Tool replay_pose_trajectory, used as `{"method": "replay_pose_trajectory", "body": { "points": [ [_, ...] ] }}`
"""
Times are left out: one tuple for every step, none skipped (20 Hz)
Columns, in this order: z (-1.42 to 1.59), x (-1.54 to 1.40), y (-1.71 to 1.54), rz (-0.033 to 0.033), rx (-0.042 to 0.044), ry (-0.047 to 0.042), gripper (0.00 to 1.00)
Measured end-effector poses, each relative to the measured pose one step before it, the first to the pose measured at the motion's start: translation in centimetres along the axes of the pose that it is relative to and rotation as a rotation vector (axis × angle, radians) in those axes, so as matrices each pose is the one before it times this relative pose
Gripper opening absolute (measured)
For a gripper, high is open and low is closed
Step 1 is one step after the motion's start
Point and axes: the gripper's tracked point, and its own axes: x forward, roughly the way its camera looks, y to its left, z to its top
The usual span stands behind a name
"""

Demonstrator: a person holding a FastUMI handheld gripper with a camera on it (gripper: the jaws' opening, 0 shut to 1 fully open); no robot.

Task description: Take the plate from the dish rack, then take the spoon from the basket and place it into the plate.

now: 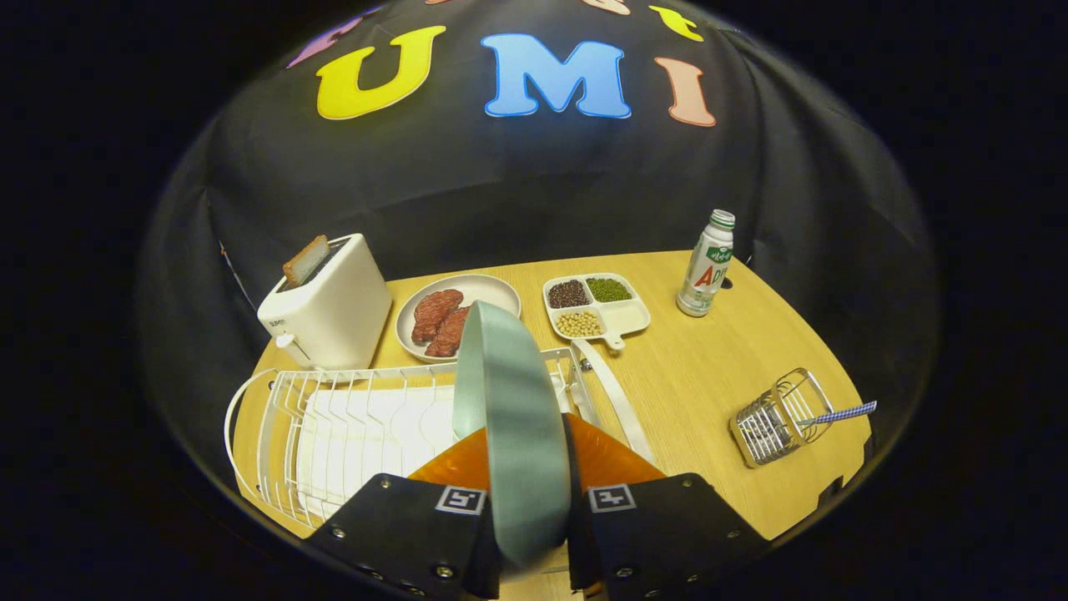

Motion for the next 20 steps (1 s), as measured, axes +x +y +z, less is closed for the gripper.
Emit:
{"method": "replay_pose_trajectory", "body": {
  "points": [
    [0.459,-0.332,0.084,-0.02363,-0.02236,-0.01058,0.30],
    [0.460,-0.236,0.147,-0.01779,-0.03087,-0.01406,0.30],
    [0.570,-0.364,0.163,-0.01448,-0.03248,-0.01227,0.30],
    [0.260,-0.341,0.112,-0.01194,-0.03342,-0.00709,0.30],
    [0.314,-0.421,-0.352,-0.02832,-0.03733,-0.00667,0.30],
    [0.637,-0.379,-0.285,-0.01118,-0.02976,-0.02381,0.30],
    [0.499,-0.541,-0.394,-0.01486,-0.01545,-0.01679,0.30],
    [0.260,-0.666,-0.360,-0.00765,-0.00698,-0.01431,0.30],
    [0.168,-0.779,-0.324,-0.00311,0.00125,-0.00823,0.30],
    [-0.011,-0.786,-0.481,-0.00666,0.00322,-0.00576,0.30],
    [0.042,-0.858,-0.599,-0.00926,0.00356,-0.00766,0.30],
    [0.020,-0.822,-0.642,-0.00657,-0.00053,-0.00782,0.30],
    [0.042,-0.947,-0.556,-0.00699,-0.00544,-0.00884,0.30],
    [-0.207,-0.913,-0.721,-0.00970,-0.00926,-0.00815,0.30],
    [-0.261,-1.060,-0.682,-0.01097,-0.00930,-0.00514,0.30],
    [-0.556,-0.906,-0.578,-0.00505,-0.00251,0.00019,0.30],
    [-0.665,-0.943,-0.409,0.00179,-0.00155,0.00094,0.30],
    [-0.821,-0.709,-0.499,-0.00279,-0.00365,0.00274,0.30],
    [-0.708,-0.879,-0.571,-0.00293,-0.00356,0.00080,0.30],
    [-0.900,-0.737,-0.449,0.00094,-0.00158,0.00239,0.30]
  ]
}}
